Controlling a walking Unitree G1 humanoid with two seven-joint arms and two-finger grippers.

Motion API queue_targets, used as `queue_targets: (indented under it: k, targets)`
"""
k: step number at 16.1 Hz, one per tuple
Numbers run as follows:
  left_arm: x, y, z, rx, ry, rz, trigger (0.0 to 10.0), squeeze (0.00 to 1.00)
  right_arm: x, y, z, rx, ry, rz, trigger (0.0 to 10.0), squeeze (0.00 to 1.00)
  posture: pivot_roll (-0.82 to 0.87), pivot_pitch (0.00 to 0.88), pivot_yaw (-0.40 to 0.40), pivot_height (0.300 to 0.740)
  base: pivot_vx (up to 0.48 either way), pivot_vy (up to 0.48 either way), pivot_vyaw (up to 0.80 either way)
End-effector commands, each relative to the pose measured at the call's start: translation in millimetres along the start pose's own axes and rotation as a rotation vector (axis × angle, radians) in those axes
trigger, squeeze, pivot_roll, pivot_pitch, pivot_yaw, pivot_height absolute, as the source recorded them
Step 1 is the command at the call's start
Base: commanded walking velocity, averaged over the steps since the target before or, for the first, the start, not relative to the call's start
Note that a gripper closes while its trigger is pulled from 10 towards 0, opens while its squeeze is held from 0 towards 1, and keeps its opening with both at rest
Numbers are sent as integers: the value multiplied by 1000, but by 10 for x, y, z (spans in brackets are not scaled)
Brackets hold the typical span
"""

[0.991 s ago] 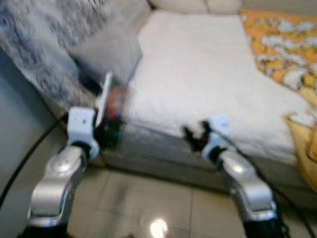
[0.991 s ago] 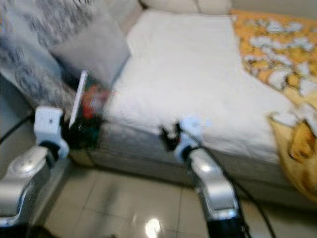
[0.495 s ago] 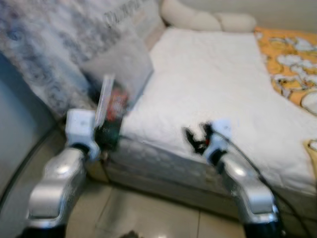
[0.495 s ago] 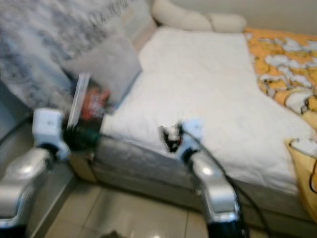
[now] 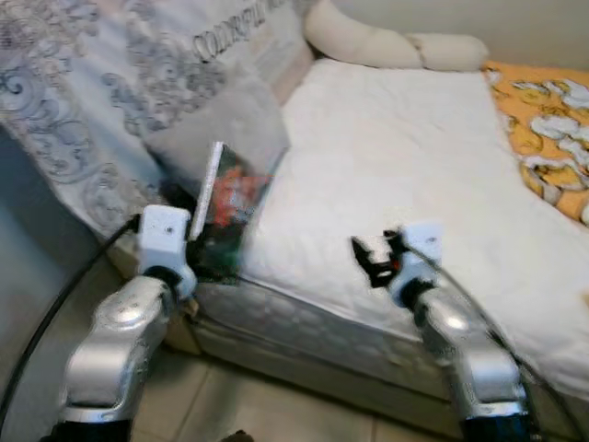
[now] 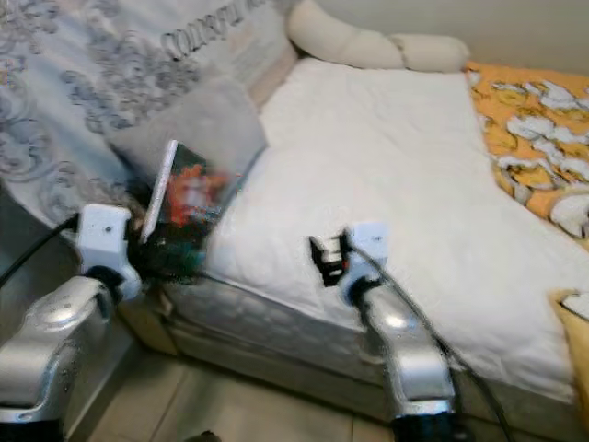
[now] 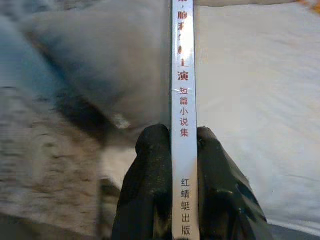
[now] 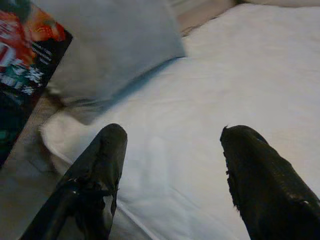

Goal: Clean up the room

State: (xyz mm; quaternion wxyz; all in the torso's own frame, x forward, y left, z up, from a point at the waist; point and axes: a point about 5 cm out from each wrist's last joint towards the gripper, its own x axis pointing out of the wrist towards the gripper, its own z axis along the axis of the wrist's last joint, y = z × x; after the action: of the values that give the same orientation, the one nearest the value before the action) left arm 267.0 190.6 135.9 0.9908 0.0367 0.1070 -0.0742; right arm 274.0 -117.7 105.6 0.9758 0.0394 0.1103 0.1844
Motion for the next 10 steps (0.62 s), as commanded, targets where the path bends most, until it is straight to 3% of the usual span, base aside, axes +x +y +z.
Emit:
queue_targets:
  k: [1, 9, 10]
  targets:
    - [11, -50, 130, 12, -64, -20, 10000, 0, -14, -71, 44, -19, -16, -21, 10000, 0, 77, 0, 19, 740, 394, 0, 0]
    - [3, -45, 123, 15, -62, -20, 10000, 0, -17, -73, 5, -6, -9, -36, 10000, 0, 80, 0, 24, 740, 396, 0, 0]
    - [7, -44, 126, 15, -61, -21, 10000, 0, -8, -81, -3, 15, 1, -40, 10000, 0, 79, 0, 26, 740, 394, 0, -781]
